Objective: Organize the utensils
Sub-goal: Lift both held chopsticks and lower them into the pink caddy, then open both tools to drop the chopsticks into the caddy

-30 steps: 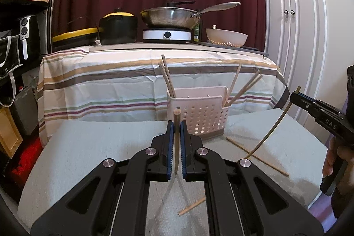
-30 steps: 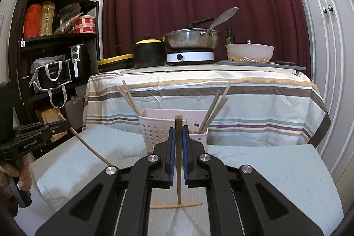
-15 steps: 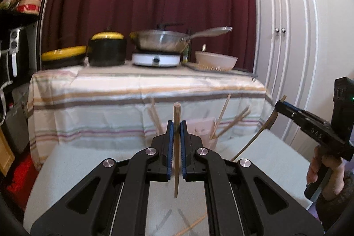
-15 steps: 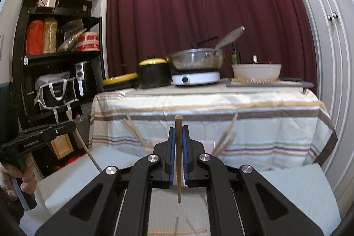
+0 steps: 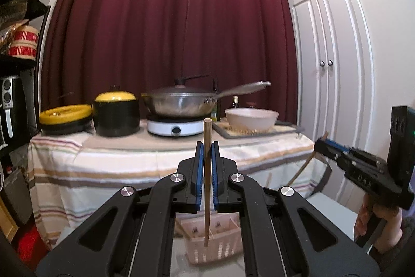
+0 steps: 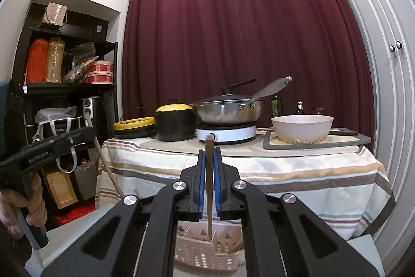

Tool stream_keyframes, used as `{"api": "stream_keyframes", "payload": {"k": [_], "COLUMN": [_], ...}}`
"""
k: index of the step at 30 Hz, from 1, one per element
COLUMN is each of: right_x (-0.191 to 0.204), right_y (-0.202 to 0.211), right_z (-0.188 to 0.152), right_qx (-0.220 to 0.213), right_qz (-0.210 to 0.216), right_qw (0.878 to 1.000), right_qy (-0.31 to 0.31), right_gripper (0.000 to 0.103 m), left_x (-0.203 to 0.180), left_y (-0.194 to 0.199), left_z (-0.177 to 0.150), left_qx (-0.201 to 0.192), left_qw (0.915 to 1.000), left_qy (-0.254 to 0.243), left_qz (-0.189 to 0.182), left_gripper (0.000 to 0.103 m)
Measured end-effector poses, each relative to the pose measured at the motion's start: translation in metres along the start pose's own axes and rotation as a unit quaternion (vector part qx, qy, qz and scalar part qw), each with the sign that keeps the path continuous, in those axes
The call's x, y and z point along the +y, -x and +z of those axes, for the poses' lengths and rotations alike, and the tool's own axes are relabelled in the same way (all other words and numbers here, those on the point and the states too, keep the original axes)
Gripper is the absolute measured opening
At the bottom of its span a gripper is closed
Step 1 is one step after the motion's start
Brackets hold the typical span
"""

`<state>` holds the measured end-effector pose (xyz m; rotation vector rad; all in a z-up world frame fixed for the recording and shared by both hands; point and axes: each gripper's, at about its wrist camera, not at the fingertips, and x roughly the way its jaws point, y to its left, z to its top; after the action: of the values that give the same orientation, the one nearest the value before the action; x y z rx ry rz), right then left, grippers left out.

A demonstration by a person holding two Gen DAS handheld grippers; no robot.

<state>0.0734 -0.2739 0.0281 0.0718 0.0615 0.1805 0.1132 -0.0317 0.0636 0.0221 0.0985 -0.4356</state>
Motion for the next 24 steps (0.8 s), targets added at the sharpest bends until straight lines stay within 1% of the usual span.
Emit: {"api": "stream_keyframes", "payload": {"k": [3, 8, 11, 18, 24], "right_x": [-0.003, -0.008, -0.012, -0.020, -0.019], "right_y": [-0.015, -0.038, -0.051, -0.075, -0.088], "right_z": [-0.001, -0.014, -0.027, -0.058, -0.071], "right_qx": [0.007, 0.028, 0.048, 0.091, 0.110], "right_qz": [-0.003, -0.012, -0.012, -0.012, -0.009], "right_qw": [1.000, 1.000, 0.999, 0.996, 0.994], "right_qy": [0.001, 0.005, 0.000, -0.012, -0.010], "right_gripper": [0.007, 0.007, 0.007, 0.007, 0.007], "left_x": [-0.001, -0.002, 0.000, 0.007, 0.007], "left_y": [-0.015, -0.041, -0.063, -0.097, -0.116], "left_z": [0.004, -0.005, -0.019, -0.055, -0.082], "left_qx": [-0.009, -0.013, 0.005, 0.044, 0.079], "left_qw": [0.9999, 0.9997, 0.9997, 0.9986, 0.9965], "left_qy": [-0.003, -0.004, 0.008, 0.014, 0.013], "left_qz": [0.009, 0.022, 0.021, 0.027, 0.024], "left_gripper": [0.006, 0.006, 0.006, 0.006, 0.006]}}
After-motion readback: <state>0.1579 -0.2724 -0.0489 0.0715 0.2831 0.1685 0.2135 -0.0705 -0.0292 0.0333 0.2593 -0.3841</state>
